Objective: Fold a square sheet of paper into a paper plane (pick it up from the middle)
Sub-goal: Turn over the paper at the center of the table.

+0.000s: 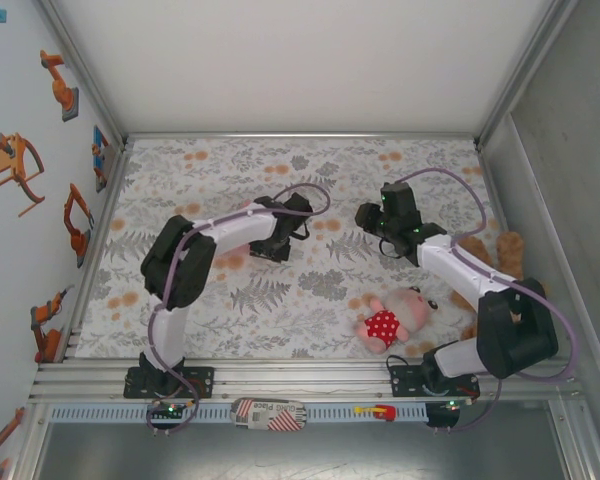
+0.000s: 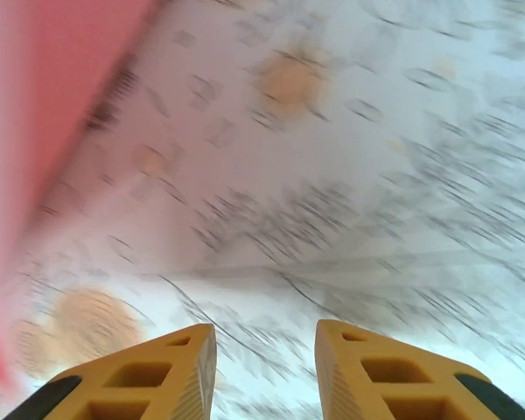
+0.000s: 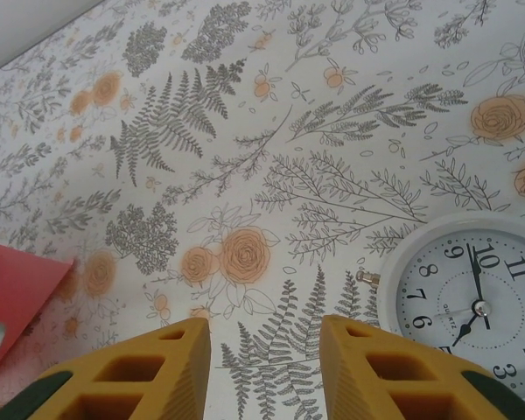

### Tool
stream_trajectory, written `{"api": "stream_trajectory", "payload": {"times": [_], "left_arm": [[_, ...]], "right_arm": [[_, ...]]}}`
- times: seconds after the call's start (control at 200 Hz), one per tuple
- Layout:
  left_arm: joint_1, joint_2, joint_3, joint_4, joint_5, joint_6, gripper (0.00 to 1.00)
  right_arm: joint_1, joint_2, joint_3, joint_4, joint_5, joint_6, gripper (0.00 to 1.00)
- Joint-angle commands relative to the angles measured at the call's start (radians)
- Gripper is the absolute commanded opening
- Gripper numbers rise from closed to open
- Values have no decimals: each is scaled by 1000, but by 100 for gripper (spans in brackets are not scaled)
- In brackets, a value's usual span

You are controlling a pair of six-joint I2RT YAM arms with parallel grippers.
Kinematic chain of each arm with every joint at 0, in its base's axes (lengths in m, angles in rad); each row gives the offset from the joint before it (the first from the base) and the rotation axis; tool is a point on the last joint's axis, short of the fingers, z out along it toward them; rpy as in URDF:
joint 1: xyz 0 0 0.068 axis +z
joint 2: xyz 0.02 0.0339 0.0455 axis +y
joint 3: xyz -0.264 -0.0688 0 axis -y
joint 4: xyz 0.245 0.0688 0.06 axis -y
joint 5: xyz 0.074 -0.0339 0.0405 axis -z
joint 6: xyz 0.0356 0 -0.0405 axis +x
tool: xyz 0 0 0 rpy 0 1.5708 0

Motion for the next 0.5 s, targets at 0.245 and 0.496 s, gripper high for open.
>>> {"api": "stream_trajectory", "payload": {"times": [0.245, 0.496], "left_arm": [[89, -300, -256, 280, 270, -56, 48], [278, -326, -333, 348, 237, -60, 60]], "right_arm": [[-6, 44, -10, 88, -87, 39, 40], [-5, 70, -20, 132, -163, 55, 40]]}}
